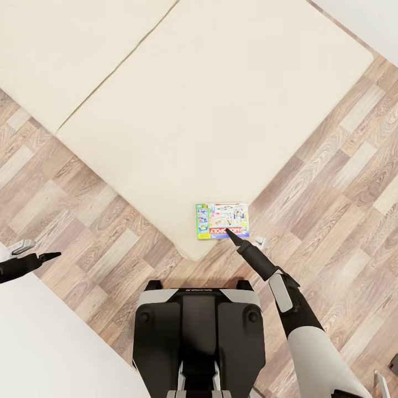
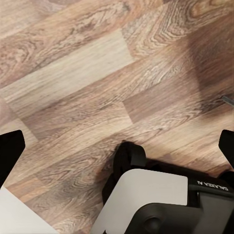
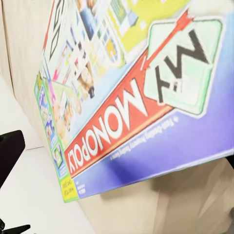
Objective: Put all the toys in the child's room - the three board games (two on the bed and one on the table), the two jigsaw puzzles on the table, and the tennis ball on the table - inside the toy box on the table in the child's room.
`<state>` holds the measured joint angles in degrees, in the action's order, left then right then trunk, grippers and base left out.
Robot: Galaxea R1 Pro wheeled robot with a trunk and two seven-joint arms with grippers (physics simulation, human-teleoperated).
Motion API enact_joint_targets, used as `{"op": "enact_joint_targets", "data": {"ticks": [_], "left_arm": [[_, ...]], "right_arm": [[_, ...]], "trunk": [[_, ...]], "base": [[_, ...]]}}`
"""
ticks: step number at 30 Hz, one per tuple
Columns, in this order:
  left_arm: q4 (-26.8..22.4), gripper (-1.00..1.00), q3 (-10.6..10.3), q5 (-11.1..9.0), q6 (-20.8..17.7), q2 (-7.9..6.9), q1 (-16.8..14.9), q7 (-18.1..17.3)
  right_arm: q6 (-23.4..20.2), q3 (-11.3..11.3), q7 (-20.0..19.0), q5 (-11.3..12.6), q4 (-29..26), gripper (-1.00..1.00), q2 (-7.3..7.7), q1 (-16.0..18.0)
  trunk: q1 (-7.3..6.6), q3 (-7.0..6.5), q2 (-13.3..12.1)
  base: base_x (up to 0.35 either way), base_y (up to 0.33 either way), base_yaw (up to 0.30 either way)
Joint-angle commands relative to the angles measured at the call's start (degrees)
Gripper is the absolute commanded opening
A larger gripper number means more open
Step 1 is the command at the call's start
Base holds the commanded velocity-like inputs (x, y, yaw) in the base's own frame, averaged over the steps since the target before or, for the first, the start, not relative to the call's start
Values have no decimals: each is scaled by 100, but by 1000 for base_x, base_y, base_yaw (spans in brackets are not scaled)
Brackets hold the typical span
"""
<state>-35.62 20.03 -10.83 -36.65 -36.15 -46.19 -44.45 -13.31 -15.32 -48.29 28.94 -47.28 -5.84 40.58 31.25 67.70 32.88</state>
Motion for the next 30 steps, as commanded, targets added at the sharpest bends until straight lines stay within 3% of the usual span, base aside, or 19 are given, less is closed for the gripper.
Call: {"op": "enact_joint_targets", "data": {"ticks": [1, 18, 26, 30], "left_arm": [[2, 100, 10, -20, -36, -1, -3, -11], [2, 100, 10, -17, -36, -1, -2, -11], [2, 100, 10, -17, -36, 0, -1, -11], [2, 100, 10, -22, -36, 0, -2, -11]], "right_arm": [[-57, -22, -23, 33, 0, 100, -5, 2], [-62, -25, -23, 34, -8, 100, -4, 2], [-66, -89, -23, 283, -12, 100, 11, 2], [-66, -99, -16, 380, -14, 100, 119, 2]], "trunk": [[2, 4, 6], [2, 4, 6], [2, 4, 6], [2, 4, 6]], "base": [[0, 0, 0], [0, 0, 0], [0, 0, 0], [0, 0, 0]]}}
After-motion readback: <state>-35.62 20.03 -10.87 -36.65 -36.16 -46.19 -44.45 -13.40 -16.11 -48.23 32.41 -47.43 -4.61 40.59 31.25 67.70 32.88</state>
